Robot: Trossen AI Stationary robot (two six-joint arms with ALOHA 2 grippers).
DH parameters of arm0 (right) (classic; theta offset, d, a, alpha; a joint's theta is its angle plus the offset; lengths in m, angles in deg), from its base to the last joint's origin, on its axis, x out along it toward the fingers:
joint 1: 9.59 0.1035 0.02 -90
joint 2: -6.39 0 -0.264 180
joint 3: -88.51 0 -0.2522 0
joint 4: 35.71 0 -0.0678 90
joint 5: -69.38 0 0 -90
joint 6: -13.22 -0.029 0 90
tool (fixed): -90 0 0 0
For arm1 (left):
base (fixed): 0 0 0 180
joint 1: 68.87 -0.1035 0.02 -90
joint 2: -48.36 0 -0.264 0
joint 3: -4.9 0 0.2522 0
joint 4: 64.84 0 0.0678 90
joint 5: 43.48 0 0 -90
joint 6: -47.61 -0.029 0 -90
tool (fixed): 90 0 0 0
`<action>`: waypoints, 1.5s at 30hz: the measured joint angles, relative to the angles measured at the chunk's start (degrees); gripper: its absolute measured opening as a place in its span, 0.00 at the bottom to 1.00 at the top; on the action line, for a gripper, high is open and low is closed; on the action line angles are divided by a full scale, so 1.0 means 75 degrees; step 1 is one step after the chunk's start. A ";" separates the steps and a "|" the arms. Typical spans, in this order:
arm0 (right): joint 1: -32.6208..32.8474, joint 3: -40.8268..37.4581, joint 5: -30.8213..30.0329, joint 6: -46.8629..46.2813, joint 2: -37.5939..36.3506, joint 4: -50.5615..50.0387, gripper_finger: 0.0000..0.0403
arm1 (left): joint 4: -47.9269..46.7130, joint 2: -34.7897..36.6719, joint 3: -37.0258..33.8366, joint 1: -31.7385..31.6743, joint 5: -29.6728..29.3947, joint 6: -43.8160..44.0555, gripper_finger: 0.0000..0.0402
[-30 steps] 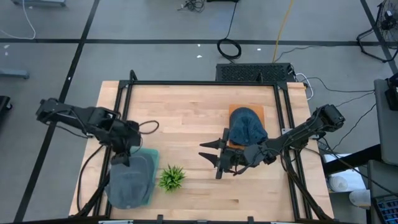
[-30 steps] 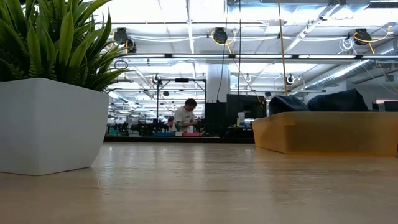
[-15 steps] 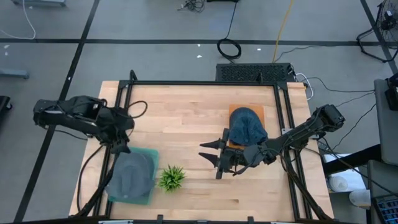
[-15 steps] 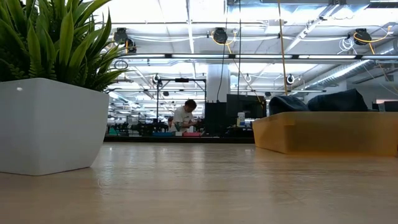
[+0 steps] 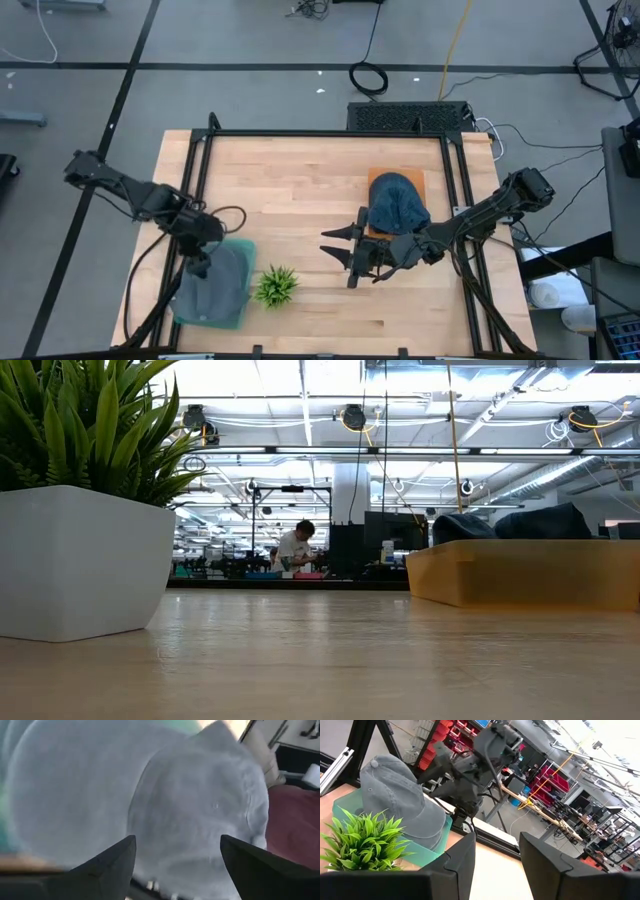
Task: Pick & Place hat
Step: Put the gray cap into the green bin, then return to Home Position
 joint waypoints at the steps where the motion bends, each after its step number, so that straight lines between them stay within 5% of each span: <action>1: 0.0000 0.0000 0.0000 0.0000 0.0000 -0.0002 0.35 | 0.0363 -0.0003 -0.0139 0.0147 -0.0137 0.0076 0.73; 14: 0.0000 0.0000 0.0000 -0.0001 0.0000 0.0004 0.35 | 0.2824 -0.0425 -0.1874 0.0846 -0.0729 -0.0290 0.69; 22: -0.0017 0.0000 0.0000 -0.0003 0.0000 0.0036 0.35 | 0.3378 -0.0448 -0.1905 0.0668 -0.2869 -0.1904 0.59; 33: -0.0020 0.0000 0.0000 0.0000 0.0000 0.0000 0.35 | 0.3737 -0.0120 -0.1911 0.0347 -0.1958 -0.1891 0.51; 45: -0.0020 0.0000 0.0602 -0.0259 0.0000 -0.0086 0.35 | 0.3427 0.0733 -0.1371 -0.0021 -0.1446 -0.2252 0.59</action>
